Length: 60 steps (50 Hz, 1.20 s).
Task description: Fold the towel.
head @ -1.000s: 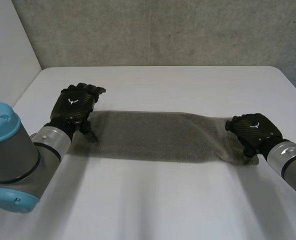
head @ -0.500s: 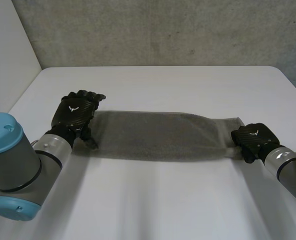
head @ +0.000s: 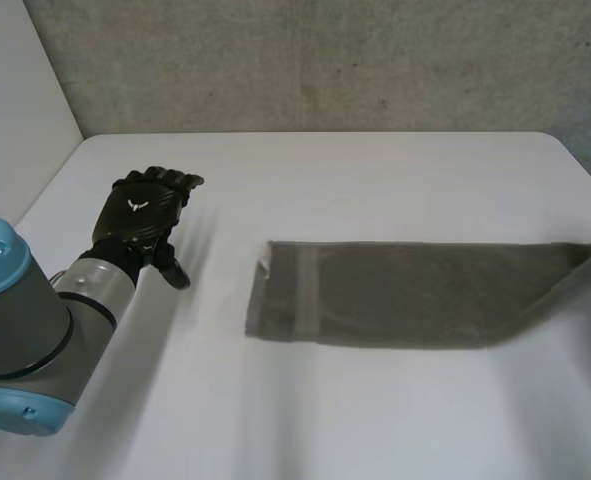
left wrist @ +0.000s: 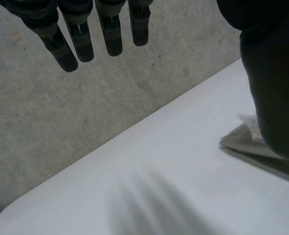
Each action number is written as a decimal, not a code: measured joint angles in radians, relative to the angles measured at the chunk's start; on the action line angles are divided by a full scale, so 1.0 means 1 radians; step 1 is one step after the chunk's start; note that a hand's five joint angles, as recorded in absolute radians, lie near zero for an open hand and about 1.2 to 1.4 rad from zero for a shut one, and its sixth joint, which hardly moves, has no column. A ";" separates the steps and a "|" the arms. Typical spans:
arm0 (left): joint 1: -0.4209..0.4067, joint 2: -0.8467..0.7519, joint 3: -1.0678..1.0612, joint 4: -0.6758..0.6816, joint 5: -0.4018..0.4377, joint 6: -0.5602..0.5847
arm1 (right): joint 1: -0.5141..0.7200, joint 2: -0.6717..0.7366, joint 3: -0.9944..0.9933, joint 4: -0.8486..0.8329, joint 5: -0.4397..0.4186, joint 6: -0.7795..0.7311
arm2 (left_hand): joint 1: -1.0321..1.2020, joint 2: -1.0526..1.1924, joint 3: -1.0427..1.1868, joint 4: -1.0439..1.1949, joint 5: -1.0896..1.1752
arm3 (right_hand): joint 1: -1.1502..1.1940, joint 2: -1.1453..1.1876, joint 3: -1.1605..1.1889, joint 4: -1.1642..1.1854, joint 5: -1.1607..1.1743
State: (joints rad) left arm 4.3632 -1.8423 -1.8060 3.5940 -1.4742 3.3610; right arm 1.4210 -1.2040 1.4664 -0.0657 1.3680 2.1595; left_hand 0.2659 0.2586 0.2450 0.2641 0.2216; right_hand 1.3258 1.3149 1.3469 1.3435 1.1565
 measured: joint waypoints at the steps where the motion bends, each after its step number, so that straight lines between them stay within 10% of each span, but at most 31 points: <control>1: 0.000 0.001 0.000 0.000 0.000 0.000 | 0.021 -0.004 -0.014 0.009 0.003 0.007 | 0.000 0.000 0.000 0.000 0.000 | 0.000 0.000 0.000 0.000 0.000; 19: -0.001 0.000 -0.015 0.000 0.000 0.000 | 0.874 0.148 -0.078 -0.036 0.042 0.069 | 0.000 0.000 0.000 0.000 0.000 | -0.016 -0.012 -0.002 -0.009 -0.010; 23: -0.002 -0.001 -0.019 0.001 0.002 0.001 | 0.926 0.199 -0.058 -0.040 0.046 0.052 | 0.000 0.000 0.000 0.000 0.000 | -0.594 -0.598 -0.578 -0.590 -0.618; 29: -0.011 -0.002 -0.019 0.002 0.002 0.005 | 0.911 0.183 -0.016 -0.048 0.044 0.056 | 0.000 0.000 0.000 0.000 0.000 | -1.086 -1.063 -1.103 -1.089 -1.095; 42: -0.106 0.007 0.021 0.004 -0.004 0.004 | 0.663 -0.110 0.224 -0.134 -0.044 0.363 | 0.000 0.000 0.000 0.000 0.000 | -1.095 -1.063 -1.104 -1.089 -1.095; 60: -0.287 -0.117 0.146 0.001 -0.017 0.015 | 0.331 -0.128 0.432 -0.137 -0.197 0.403 | 0.000 0.000 0.000 0.000 0.000 | -1.035 -1.032 -1.062 -1.062 -1.040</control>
State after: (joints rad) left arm 4.0759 -1.9593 -1.6604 3.5950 -1.4907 3.3762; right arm 1.7517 -1.3323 1.8985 -0.2024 1.1707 2.5629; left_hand 0.2658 0.2586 0.2451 0.2641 0.2216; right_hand 0.2911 0.2830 0.2847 0.2813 0.1162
